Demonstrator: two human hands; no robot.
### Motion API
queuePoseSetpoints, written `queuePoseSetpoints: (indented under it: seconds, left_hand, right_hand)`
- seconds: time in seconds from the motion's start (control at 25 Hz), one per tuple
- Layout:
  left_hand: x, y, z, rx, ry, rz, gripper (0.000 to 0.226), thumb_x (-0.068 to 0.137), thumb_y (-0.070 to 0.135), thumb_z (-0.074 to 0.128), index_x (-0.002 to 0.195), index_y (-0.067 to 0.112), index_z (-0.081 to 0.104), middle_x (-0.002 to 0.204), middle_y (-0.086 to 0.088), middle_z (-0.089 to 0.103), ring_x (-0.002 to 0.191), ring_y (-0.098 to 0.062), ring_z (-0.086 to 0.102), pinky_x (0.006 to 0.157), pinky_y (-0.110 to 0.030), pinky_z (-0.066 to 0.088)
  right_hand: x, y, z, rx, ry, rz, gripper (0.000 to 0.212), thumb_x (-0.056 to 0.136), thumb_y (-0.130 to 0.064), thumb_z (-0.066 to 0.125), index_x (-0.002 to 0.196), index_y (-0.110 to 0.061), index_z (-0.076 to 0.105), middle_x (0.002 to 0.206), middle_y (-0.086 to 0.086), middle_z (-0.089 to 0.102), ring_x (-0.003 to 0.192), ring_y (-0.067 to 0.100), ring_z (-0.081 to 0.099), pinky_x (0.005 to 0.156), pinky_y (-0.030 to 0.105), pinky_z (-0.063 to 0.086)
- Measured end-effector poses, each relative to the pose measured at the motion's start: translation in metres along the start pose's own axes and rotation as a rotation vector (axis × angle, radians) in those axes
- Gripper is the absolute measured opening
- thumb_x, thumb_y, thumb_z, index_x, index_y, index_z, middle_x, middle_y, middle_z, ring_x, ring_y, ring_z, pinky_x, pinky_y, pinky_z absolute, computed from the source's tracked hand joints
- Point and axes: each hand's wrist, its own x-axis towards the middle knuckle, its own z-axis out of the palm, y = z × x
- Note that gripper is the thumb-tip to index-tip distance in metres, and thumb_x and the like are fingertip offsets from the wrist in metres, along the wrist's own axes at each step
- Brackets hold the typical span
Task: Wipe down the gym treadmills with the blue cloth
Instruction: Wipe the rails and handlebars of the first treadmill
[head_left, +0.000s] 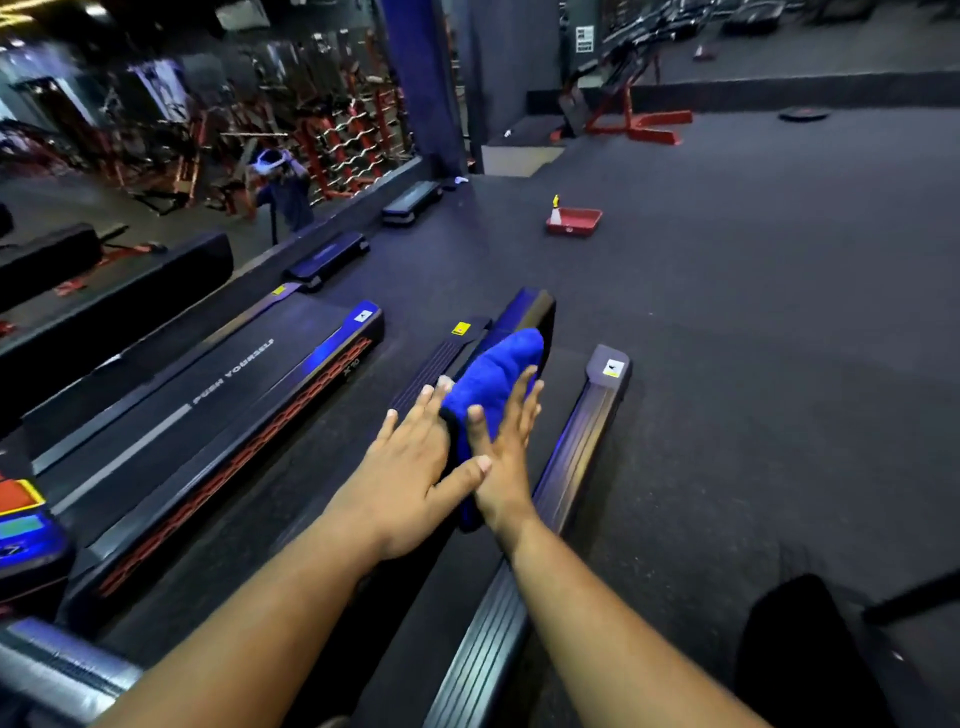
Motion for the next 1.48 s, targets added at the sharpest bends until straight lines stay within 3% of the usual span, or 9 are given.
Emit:
queuePoseSetpoints:
  seconds: [0.16, 0.32, 0.44, 0.56, 0.76, 0.92, 1.08, 1.24, 1.48]
  left_hand:
    - [-0.001, 0.001, -0.001, 0.014, 0.011, -0.017, 0.097, 0.073, 0.089, -0.006, 0.147, 0.029, -0.027, 0.162, 0.009, -0.021, 0.148, -0.002, -0.022, 0.124, -0.037, -0.005]
    - [-0.001, 0.004, 0.001, 0.098, 0.013, -0.031, 0.096, 0.077, 0.087, -0.004, 0.151, 0.029, -0.024, 0.162, 0.014, -0.023, 0.147, 0.000, -0.024, 0.124, -0.038, -0.005]
    - [0.001, 0.004, 0.001, 0.143, 0.005, -0.047, 0.097, 0.080, 0.085, 0.000, 0.155, 0.026, -0.019, 0.162, 0.014, -0.022, 0.147, -0.001, -0.024, 0.125, -0.039, -0.002]
    - [0.001, 0.007, 0.002, 0.172, 0.010, -0.060, 0.097, 0.081, 0.082, 0.006, 0.156, 0.024, -0.017, 0.162, 0.012, -0.023, 0.147, -0.002, -0.025, 0.125, -0.039, -0.002]
    - [0.005, 0.008, 0.000, 0.203, 0.000, -0.085, 0.099, 0.081, 0.082, 0.006, 0.155, 0.022, -0.019, 0.161, 0.009, -0.027, 0.147, -0.003, -0.027, 0.125, -0.039, -0.005]
    - [0.001, 0.008, 0.003, 0.129, 0.029, -0.077, 0.098, 0.084, 0.082, 0.014, 0.152, 0.024, -0.025, 0.160, 0.010, -0.029, 0.148, -0.004, -0.024, 0.125, -0.041, -0.003]
    - [-0.014, 0.010, -0.004, -0.025, 0.198, -0.099, 0.095, 0.087, 0.079, 0.017, 0.154, 0.024, -0.020, 0.161, 0.009, -0.027, 0.147, -0.001, -0.023, 0.122, -0.035, -0.008]
    - [-0.062, 0.004, -0.006, 0.177, 0.116, -0.180, 0.098, 0.082, 0.083, 0.007, 0.155, 0.024, -0.020, 0.160, 0.008, -0.030, 0.147, -0.005, -0.025, 0.124, -0.043, -0.007]
    - [-0.164, -0.019, -0.001, 0.149, 0.039, -0.326, 0.114, 0.068, 0.098, 0.005, 0.152, 0.027, -0.025, 0.159, 0.012, -0.031, 0.146, -0.002, -0.026, 0.121, -0.039, -0.011]
  right_hand:
    - [0.056, -0.008, -0.007, -0.082, 0.071, 0.051, 0.081, 0.098, -0.046, 0.053, 0.157, -0.033, 0.000, 0.166, 0.003, -0.014, 0.151, 0.017, -0.016, 0.122, 0.035, -0.002]
    - [0.160, -0.004, -0.041, -0.058, 0.187, 0.211, 0.073, 0.100, -0.044, 0.049, 0.158, -0.031, 0.007, 0.167, 0.008, 0.001, 0.154, 0.027, 0.004, 0.124, 0.046, 0.011]
    - [0.112, 0.010, -0.025, 0.129, 0.246, 0.180, 0.071, 0.099, -0.043, 0.043, 0.159, -0.022, 0.012, 0.167, 0.002, 0.007, 0.154, 0.015, 0.007, 0.125, 0.037, 0.010]
    - [0.011, 0.029, 0.006, 0.254, 0.119, 0.199, 0.075, 0.094, -0.052, 0.037, 0.158, -0.022, 0.010, 0.166, -0.007, 0.006, 0.152, 0.006, 0.006, 0.126, 0.035, 0.008]
    - [0.136, -0.019, -0.035, -0.227, 0.095, 0.143, 0.072, 0.101, -0.039, 0.048, 0.158, -0.033, 0.005, 0.166, 0.002, -0.013, 0.153, 0.027, -0.010, 0.121, 0.056, 0.008]
    - [0.102, -0.040, -0.027, -0.599, -0.095, -0.041, 0.059, 0.094, -0.038, 0.053, 0.151, -0.031, 0.038, 0.167, -0.006, -0.007, 0.152, 0.027, -0.014, 0.108, 0.077, 0.017]
    - [0.083, -0.033, -0.037, -0.762, -0.301, -0.255, 0.054, 0.094, -0.045, 0.051, 0.146, -0.030, 0.046, 0.167, -0.007, 0.005, 0.152, 0.024, -0.012, 0.109, 0.077, 0.016]
    - [0.118, -0.066, -0.029, -0.821, -0.178, 0.030, 0.058, 0.091, -0.047, 0.051, 0.146, -0.030, 0.045, 0.167, -0.008, 0.002, 0.152, 0.026, -0.017, 0.107, 0.080, 0.011]
    - [0.010, -0.052, -0.016, -0.856, -0.405, -0.318, 0.058, 0.093, -0.056, 0.052, 0.142, -0.025, 0.051, 0.163, -0.007, 0.021, 0.153, 0.019, -0.007, 0.108, 0.078, 0.005]
